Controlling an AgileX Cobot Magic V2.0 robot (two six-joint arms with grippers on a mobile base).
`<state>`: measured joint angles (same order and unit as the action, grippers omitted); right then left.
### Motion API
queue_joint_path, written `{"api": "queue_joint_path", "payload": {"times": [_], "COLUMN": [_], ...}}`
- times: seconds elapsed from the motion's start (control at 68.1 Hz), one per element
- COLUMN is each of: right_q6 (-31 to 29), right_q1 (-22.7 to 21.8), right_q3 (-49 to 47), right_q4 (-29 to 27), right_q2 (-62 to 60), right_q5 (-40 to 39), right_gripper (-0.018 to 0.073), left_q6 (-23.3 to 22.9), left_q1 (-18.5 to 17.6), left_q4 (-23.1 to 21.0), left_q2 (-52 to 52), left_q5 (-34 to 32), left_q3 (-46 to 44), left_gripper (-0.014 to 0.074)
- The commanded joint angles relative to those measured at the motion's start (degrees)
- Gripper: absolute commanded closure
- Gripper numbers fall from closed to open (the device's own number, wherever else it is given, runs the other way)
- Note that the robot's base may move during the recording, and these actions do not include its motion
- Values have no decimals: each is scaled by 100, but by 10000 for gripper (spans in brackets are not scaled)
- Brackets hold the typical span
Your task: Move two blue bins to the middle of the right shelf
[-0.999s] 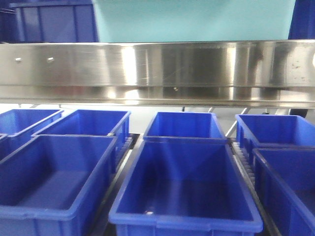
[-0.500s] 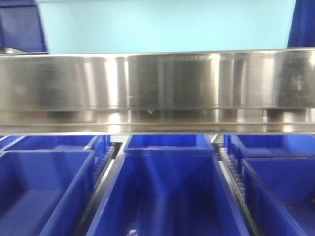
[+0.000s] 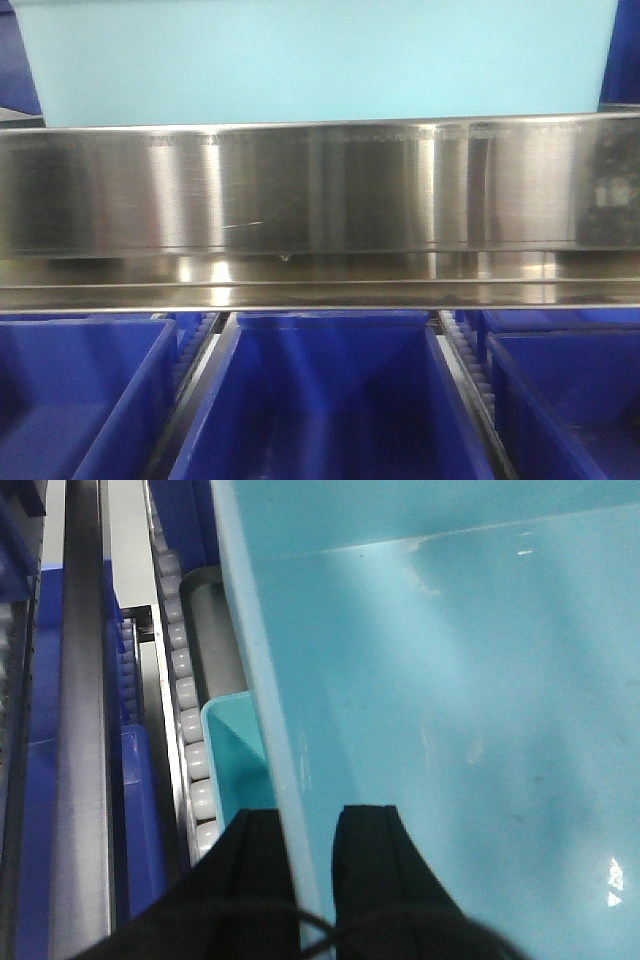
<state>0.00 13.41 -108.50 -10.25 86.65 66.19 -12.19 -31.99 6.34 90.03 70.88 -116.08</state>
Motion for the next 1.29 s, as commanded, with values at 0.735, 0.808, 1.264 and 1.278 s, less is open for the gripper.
{"api": "queue_joint_path", "payload": {"times": [0.735,0.808,1.264,1.278], "right_q6": [-98,-98,-98,-98], "right_q1": [-24,-24,-24,-24], "right_q3": [-75,-75,-75,-75], "right_q4": [102,102,102,102], "right_q2": [-45,-45,-45,-45], "right_q5": [-232,-232,-232,-232], "right_gripper": [721,721,721,721], "left_q6": [100,100,100,100], "left_q1": [-36,-36,-36,-36], "left_q4": [-64,-64,-67,-67], "left_q2": [-113,-113,-113,-113], "left_q5": [-185,-185,-203,-203], "left_q3": [-71,-71,-71,-71], "left_gripper": [707,707,707,707]}}
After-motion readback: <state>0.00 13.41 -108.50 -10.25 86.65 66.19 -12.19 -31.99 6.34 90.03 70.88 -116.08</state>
